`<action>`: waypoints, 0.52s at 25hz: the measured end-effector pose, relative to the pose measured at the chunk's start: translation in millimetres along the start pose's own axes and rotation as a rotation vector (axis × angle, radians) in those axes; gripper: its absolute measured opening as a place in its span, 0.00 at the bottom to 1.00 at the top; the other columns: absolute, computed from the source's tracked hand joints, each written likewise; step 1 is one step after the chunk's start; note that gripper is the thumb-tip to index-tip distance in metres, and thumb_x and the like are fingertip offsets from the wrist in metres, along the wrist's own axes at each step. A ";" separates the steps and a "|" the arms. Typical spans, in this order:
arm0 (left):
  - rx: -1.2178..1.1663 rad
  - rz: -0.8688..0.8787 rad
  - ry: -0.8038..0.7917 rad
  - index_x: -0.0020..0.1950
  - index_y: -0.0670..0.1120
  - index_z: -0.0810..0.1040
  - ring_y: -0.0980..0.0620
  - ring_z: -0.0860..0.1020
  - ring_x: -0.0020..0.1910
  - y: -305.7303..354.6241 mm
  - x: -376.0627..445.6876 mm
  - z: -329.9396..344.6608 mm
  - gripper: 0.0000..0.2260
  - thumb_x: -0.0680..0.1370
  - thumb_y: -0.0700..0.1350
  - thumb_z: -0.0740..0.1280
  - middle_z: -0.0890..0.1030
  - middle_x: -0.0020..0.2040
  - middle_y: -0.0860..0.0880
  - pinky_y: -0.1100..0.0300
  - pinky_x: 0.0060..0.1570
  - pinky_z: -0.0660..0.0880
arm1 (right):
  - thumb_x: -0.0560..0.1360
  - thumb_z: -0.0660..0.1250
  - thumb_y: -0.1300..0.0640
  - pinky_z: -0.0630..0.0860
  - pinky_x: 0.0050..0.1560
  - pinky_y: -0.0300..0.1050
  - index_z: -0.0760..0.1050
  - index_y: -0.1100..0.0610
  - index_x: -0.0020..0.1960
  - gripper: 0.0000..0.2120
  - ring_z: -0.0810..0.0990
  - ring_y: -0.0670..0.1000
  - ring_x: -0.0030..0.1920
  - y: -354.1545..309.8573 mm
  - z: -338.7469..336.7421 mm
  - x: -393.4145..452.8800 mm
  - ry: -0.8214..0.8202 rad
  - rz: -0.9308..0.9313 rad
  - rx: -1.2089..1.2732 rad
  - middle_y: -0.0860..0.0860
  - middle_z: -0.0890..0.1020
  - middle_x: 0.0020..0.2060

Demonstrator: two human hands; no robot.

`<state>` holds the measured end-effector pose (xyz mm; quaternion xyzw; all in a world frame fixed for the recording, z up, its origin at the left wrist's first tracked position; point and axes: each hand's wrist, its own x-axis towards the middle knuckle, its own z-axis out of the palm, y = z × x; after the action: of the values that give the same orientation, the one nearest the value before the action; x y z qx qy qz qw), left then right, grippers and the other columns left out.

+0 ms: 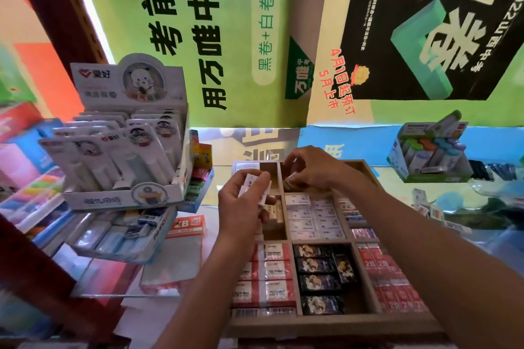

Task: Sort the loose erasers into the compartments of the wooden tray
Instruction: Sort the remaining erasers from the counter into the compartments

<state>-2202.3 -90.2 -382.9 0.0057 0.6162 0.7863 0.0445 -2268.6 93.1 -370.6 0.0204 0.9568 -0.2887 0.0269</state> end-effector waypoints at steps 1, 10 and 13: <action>-0.003 0.002 -0.003 0.50 0.45 0.80 0.52 0.78 0.31 0.2 1.1 -0.6 0.04 0.79 0.45 0.69 0.81 0.38 0.46 0.61 0.24 0.72 | 0.71 0.76 0.56 0.73 0.44 0.42 0.77 0.51 0.50 0.10 0.79 0.49 0.45 2.3 3.7 1.6 0.042 -0.023 -0.084 0.50 0.82 0.46; 0.071 0.026 -0.008 0.50 0.43 0.80 0.55 0.78 0.29 -0.1 -0.2 0.7 0.05 0.79 0.45 0.69 0.80 0.37 0.47 0.63 0.23 0.71 | 0.74 0.69 0.46 0.69 0.51 0.48 0.75 0.49 0.46 0.08 0.77 0.51 0.48 3.3 14.4 -5.5 0.192 -0.068 -0.499 0.49 0.80 0.45; 0.026 0.027 0.004 0.50 0.43 0.79 0.55 0.79 0.30 1.0 -1.9 0.9 0.05 0.79 0.44 0.68 0.80 0.36 0.48 0.63 0.23 0.72 | 0.74 0.70 0.51 0.64 0.60 0.54 0.75 0.47 0.48 0.04 0.77 0.50 0.53 4.4 17.8 -2.8 0.115 -0.025 -0.418 0.47 0.80 0.48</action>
<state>-2200.4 -89.8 -381.6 0.0131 0.6265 0.7786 0.0326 -2264.8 86.9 -387.7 0.0190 0.9960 -0.0825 -0.0276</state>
